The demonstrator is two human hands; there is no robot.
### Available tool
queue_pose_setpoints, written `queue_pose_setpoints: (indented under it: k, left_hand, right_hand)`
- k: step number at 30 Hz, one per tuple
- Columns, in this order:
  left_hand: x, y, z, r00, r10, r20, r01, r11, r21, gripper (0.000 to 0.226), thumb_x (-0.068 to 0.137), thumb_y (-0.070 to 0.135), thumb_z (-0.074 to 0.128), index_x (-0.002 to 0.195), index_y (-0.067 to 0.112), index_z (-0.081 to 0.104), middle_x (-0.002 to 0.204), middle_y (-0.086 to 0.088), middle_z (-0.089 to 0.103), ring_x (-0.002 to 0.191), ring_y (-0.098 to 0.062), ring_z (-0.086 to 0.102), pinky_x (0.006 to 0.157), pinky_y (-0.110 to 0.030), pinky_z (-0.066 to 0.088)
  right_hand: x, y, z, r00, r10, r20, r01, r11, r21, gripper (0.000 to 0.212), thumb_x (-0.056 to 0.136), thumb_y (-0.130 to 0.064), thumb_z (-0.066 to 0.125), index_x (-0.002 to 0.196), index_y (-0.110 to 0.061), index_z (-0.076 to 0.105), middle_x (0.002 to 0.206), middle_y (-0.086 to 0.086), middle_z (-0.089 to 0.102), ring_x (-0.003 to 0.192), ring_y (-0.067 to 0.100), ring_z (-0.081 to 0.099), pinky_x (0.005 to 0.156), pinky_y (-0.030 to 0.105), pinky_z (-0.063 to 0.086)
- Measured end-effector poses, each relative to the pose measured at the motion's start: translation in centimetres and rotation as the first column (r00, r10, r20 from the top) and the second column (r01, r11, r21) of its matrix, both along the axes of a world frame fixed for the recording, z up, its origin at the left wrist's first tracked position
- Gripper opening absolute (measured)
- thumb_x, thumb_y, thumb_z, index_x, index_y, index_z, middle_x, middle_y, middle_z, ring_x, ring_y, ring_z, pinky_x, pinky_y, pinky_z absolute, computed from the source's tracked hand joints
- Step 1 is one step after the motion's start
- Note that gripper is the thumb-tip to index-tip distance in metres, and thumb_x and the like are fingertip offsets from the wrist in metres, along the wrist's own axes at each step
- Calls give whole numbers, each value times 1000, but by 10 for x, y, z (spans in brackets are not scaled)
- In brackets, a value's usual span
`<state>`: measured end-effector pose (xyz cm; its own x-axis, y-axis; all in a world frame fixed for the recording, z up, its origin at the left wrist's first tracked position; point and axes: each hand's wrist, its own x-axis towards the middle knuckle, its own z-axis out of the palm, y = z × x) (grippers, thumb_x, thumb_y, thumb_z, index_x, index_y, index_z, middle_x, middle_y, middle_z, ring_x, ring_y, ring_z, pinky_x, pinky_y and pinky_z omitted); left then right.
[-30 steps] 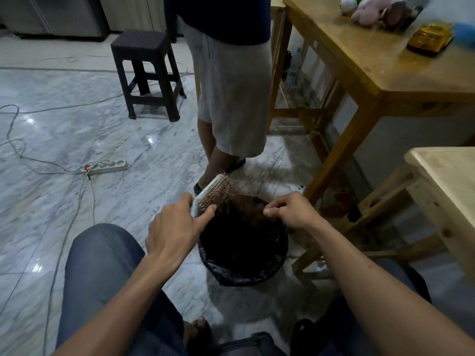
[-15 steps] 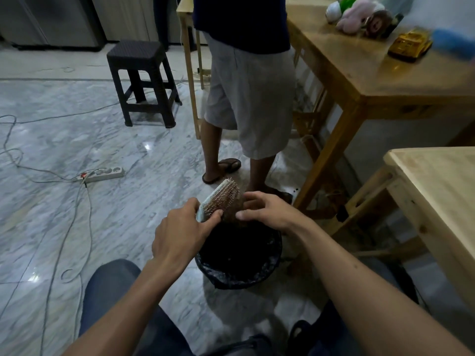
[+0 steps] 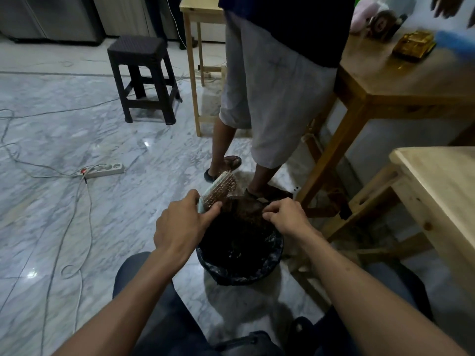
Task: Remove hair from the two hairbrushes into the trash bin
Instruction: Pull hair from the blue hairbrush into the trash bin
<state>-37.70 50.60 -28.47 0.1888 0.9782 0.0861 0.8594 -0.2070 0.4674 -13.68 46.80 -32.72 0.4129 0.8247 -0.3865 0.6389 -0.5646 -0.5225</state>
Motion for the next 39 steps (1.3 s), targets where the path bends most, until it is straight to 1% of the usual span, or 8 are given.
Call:
queue_pose_setpoints:
  k: [3,8,15,23,26,29,31,39]
  left_hand:
    - [0,-2,-13,999,-23,-27,22,999,-44,51,86,70,53,83,19,50,59,-2,56,52,-23,54,46,-33,41]
    - [6,2,-45,993,-64,-101,57,996,-68,52,88,68,52,84,17,48,62,-1,57,55,-25,56,47,-34,42]
    - [21,6,-95,967,-145,-209,111,980,-166,48,90,65,52,91,17,50,74,-4,62,62,-28,59,48,-34,41]
    - [28,2,-150,957,-160,-244,86,953,-289,48,91,61,52,88,14,47,70,-6,59,59,-30,58,47,-34,38]
    - [30,4,-158,961,-157,-228,80,946,-314,49,90,62,53,87,14,47,70,-7,60,62,-33,60,52,-38,47]
    - [31,6,-161,965,-157,-210,83,943,-322,49,90,63,54,86,14,48,68,-5,59,61,-31,59,51,-37,47]
    - [31,9,-161,968,-154,-201,83,943,-322,49,90,63,54,87,14,49,67,-4,59,60,-29,59,50,-37,47]
    - [24,8,-155,972,-151,-180,81,934,-348,51,88,66,53,88,15,52,72,-5,63,64,-29,62,55,-37,50]
  right_hand:
    - [-2,-1,-4,986,-11,-165,5,999,-34,49,95,-20,71,143,-20,60,139,2,63,127,20,57,88,24,43]
    - [-8,0,-42,986,27,-166,-51,988,-145,58,90,-26,75,145,-19,58,143,6,60,133,24,53,99,28,45]
    - [-27,-3,-105,931,359,-68,-358,857,-370,86,79,-44,84,154,-25,46,154,6,47,142,31,46,113,46,43]
    - [-61,-18,-181,805,591,-57,-538,686,-490,75,80,-40,85,146,-22,54,142,7,59,131,30,57,106,43,48]
    - [-72,-19,-200,735,677,-32,-577,601,-554,65,85,-34,81,143,-20,55,141,7,60,130,29,58,103,42,46]
    - [-79,-20,-208,750,661,3,-550,627,-552,36,100,-12,59,136,-13,60,139,12,61,128,33,60,101,44,48]
    - [-82,-23,-207,775,631,32,-521,667,-532,39,104,-1,42,136,-9,61,139,15,61,129,36,59,101,45,48]
    - [-91,-63,-204,740,672,-26,-552,585,-595,36,103,3,43,130,-5,65,135,17,63,126,38,60,99,46,49]
